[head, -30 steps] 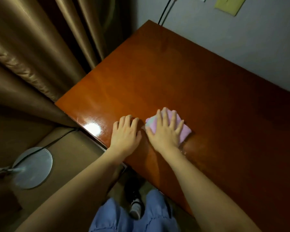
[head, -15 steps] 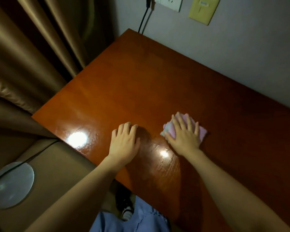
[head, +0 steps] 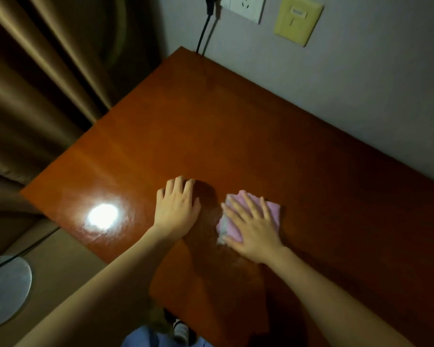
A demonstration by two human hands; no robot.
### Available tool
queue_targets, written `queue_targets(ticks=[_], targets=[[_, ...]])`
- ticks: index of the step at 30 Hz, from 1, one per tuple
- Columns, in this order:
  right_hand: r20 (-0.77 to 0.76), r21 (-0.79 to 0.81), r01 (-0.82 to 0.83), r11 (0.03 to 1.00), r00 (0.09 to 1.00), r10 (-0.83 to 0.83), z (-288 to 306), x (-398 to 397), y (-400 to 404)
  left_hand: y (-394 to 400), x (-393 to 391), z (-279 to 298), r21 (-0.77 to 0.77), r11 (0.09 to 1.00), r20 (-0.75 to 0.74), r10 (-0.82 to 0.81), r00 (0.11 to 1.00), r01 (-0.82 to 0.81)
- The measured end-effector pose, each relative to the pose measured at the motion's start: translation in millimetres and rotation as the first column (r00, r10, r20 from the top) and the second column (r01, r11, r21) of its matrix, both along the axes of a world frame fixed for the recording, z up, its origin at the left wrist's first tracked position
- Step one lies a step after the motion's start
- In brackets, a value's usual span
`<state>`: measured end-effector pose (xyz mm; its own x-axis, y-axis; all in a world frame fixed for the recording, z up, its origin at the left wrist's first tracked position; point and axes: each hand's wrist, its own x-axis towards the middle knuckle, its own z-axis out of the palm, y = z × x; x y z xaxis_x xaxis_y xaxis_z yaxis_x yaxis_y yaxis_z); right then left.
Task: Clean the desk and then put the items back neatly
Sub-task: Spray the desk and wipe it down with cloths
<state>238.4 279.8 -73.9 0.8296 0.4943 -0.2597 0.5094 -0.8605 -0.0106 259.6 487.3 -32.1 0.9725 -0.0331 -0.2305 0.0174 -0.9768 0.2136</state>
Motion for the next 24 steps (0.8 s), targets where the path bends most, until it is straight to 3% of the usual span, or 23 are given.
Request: queue_targets(ticks=[3,8,11,14,17,20,24], targets=[[0.029,-0.030,0.228,0.973,0.973,-0.227,-1.9,46.1,-25.1,-9.4,12.4,-1.3,-0.002,1.000,-0.002,-0.023,1.000,0.023],[-0.002,0.047,0.553,0.832,0.833,-0.554,6.7,118.7,8.0,-9.0,27.1,-6.3,0.028,1.000,-0.028,0.005,1.000,-0.004],[-0.025,0.077,0.481,0.873,0.877,-0.480,5.4,119.3,36.4,-11.0,35.8,-6.5,0.055,0.998,-0.055,0.015,0.998,-0.012],[-0.007,0.045,0.201,0.979,0.980,-0.201,3.7,86.8,30.8,-23.2,49.4,-5.2,0.058,0.998,-0.062,0.019,0.998,-0.016],[0.026,0.019,0.027,0.999,0.999,-0.028,-1.8,59.5,-4.4,-47.2,69.4,-3.1,0.022,1.000,-0.065,-0.022,0.998,0.023],[0.008,-0.008,0.089,0.996,0.996,-0.089,-4.9,74.3,-44.1,-73.5,88.1,-2.7,-0.007,0.996,-0.069,-0.088,0.994,0.088],[0.016,0.006,0.371,0.929,0.929,-0.371,-3.2,139.6,-69.5,-94.6,111.0,-6.2,-0.039,0.993,-0.049,-0.113,0.992,0.111]])
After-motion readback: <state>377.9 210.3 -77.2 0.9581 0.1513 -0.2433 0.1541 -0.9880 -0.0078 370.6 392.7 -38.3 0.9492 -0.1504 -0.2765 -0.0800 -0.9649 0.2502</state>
